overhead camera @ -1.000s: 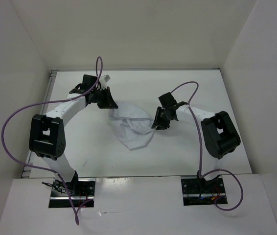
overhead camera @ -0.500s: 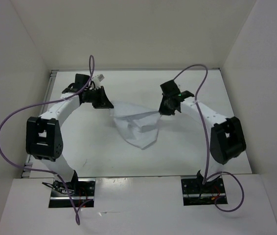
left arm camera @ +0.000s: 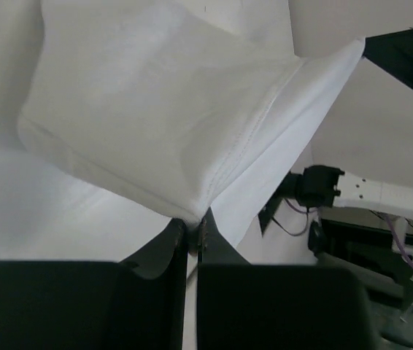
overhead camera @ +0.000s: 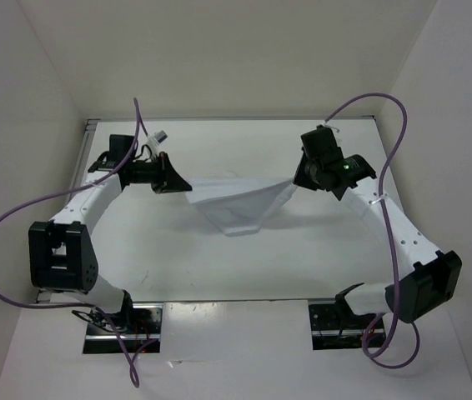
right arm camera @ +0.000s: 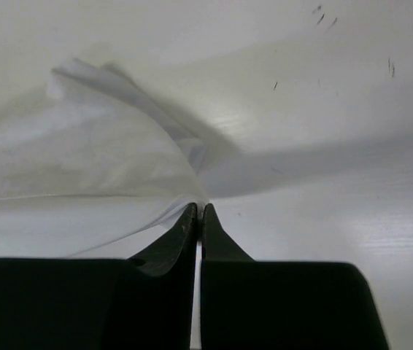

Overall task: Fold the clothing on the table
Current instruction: Flatten the skirt out

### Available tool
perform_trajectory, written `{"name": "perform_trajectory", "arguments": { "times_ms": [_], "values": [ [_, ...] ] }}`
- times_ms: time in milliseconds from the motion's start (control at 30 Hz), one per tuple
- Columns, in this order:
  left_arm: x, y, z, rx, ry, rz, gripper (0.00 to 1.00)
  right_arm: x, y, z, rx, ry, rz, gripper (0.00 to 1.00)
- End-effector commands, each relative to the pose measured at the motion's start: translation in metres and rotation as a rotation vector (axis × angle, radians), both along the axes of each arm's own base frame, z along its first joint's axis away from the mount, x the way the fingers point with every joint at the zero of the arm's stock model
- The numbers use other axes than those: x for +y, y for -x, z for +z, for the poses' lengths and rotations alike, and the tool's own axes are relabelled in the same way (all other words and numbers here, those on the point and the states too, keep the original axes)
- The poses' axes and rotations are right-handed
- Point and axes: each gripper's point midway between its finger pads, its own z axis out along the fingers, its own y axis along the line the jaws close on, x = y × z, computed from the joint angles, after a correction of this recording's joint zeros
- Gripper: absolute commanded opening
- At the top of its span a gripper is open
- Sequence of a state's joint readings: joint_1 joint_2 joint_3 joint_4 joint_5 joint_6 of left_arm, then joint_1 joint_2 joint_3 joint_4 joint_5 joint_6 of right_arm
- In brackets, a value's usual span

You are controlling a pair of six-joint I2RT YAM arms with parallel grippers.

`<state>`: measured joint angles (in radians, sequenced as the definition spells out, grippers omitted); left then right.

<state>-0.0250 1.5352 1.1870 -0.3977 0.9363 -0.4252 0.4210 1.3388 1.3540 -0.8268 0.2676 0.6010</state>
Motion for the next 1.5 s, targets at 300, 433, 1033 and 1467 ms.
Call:
{"name": "perform_trajectory", "arguments": {
  "times_ms": [300, 433, 1033, 1467],
  "values": [
    [-0.006, -0.029, -0.064, 0.244, 0.013, 0.002, 0.0, -0.002, -0.002, -0.036, 0.099, 0.016, 0.105, 0.0],
    [-0.01, -0.1, -0.035, 0.16, 0.043, 0.045, 0.0, -0.024, -0.063, -0.039, 0.073, 0.089, 0.019, 0.0],
    [-0.029, -0.135, 0.071, -0.089, 0.127, -0.075, 0.03, -0.053, -0.107, 0.07, -0.189, 0.134, -0.022, 0.0],
    [-0.014, 0.109, -0.146, 0.643, 0.024, -0.121, 0.59, 0.024, 0.125, -0.081, 0.471, -0.069, 0.211, 0.41]
  ]
}}
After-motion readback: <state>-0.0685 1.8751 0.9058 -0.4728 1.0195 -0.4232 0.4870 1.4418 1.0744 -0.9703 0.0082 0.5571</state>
